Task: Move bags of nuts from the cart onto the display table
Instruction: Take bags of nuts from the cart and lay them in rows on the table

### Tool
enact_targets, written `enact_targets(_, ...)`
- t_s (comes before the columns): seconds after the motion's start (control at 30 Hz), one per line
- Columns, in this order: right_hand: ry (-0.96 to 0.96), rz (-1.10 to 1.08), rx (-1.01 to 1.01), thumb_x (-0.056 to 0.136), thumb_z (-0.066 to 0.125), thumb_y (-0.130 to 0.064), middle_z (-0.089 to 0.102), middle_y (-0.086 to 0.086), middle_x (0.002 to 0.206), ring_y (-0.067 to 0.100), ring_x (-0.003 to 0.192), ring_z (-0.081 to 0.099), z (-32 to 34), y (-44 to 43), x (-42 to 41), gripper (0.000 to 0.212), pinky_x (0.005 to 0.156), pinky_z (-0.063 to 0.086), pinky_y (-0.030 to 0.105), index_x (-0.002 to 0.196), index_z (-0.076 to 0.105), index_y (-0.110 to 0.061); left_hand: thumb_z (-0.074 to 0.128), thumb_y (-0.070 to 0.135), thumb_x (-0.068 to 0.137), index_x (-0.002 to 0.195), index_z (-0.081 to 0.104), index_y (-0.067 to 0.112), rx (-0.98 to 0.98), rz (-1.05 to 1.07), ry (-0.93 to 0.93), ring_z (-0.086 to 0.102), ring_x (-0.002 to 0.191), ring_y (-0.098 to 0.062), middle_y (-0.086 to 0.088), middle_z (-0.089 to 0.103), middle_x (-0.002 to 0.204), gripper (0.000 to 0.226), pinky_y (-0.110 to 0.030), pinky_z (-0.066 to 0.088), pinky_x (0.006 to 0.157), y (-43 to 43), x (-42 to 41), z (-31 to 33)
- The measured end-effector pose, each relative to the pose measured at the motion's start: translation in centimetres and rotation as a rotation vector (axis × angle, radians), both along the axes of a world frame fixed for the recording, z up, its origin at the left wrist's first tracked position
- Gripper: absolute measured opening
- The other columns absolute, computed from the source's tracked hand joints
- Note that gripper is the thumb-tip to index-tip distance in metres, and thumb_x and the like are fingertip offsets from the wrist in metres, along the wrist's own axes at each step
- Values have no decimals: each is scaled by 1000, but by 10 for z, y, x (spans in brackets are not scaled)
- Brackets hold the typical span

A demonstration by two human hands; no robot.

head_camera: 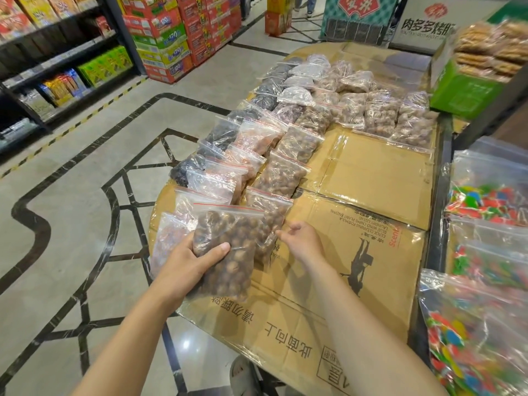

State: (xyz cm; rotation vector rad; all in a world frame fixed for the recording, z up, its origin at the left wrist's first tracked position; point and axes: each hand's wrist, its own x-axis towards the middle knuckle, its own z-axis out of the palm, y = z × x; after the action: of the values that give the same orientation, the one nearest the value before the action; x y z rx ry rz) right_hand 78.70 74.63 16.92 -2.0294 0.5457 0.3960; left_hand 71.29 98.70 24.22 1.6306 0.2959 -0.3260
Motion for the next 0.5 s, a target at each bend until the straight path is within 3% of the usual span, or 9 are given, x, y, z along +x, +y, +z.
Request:
enact_targets(0.1,-13,168,-205,96,74,-41,65,2,142,25,128,63,3,-9,-13,61,107,51,41,149,55,-17,76,16,96,121,70,15,29,-74,19,81,95,-30,-9,83,104,25,-38,64,77,-10,5,-7)
enact_targets(0.17,-15,277,-337,98,71,-39,66,4,137,27,128,61,4,-16,-24,61,106,51,41,151,53,-15,76,16,97,120,70,16,31,-115,56,81,88,-30,-11,83,100,24,-35,64,70,-16,10,-14)
enact_targets(0.37,4,378,-471,101,69,-40,54,6,152,30,143,47,3,-38,-50,62,117,41,46,153,49,-15,78,23,96,122,70,13,51,-194,142,81,79,-24,-11,82,98,29,-33,62,63,-32,23,-41)
enact_targets(0.5,8,393,-498,100,68,-42,56,7,150,31,141,49,0,-48,-60,62,116,42,46,152,50,-13,81,24,93,122,69,12,63,-199,223,80,95,-34,-14,82,104,33,-55,64,87,-36,33,-52)
